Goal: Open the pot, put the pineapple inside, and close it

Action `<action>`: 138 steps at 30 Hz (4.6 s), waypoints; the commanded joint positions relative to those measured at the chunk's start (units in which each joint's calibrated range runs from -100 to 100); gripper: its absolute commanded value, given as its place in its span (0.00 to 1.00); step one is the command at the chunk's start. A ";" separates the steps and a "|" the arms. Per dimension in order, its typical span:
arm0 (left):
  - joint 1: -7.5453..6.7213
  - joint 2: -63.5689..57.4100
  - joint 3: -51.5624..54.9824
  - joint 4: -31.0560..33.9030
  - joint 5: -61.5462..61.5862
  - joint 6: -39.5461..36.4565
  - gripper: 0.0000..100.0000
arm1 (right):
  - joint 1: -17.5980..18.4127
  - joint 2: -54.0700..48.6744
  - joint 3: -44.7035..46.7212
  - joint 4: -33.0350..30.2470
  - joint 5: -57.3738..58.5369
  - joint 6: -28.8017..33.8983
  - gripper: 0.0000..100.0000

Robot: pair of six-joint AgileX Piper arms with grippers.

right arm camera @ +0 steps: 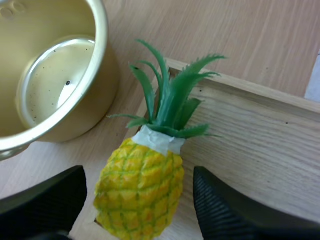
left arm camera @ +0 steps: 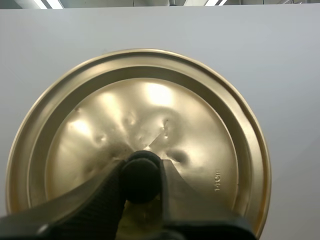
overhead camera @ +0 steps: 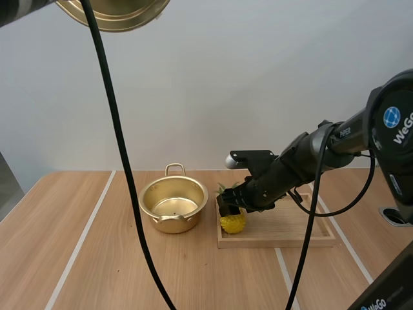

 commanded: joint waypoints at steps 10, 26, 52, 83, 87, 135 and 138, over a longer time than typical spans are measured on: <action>0.07 -0.40 -0.24 -0.61 -1.35 -0.49 0.00 | 1.12 3.59 -0.32 4.20 -0.73 -2.95 1.00; 0.07 -0.40 -0.24 -0.61 -1.35 -0.49 0.00 | 6.31 3.59 -0.32 2.23 -12.22 -2.95 1.00; 0.07 -0.40 -0.24 -0.61 -1.35 -0.49 0.00 | 6.31 0.89 -0.32 -1.65 -12.44 -0.13 0.00; 0.07 -0.40 -0.24 -0.61 -1.35 -0.49 0.00 | 5.17 -43.04 -0.32 -1.43 -24.46 1.30 0.00; 0.07 -0.40 -0.24 -0.61 -1.35 -0.49 0.00 | 5.17 -45.01 -0.32 -1.31 -24.11 2.45 0.00; 0.07 -0.40 -0.24 -0.61 -1.35 -0.49 0.00 | 16.61 -13.23 -4.96 17.08 -17.22 -17.59 0.00; 0.07 -0.40 -0.24 -0.61 -1.35 -0.49 0.00 | 17.13 -11.00 -4.96 18.62 -19.00 -20.00 0.00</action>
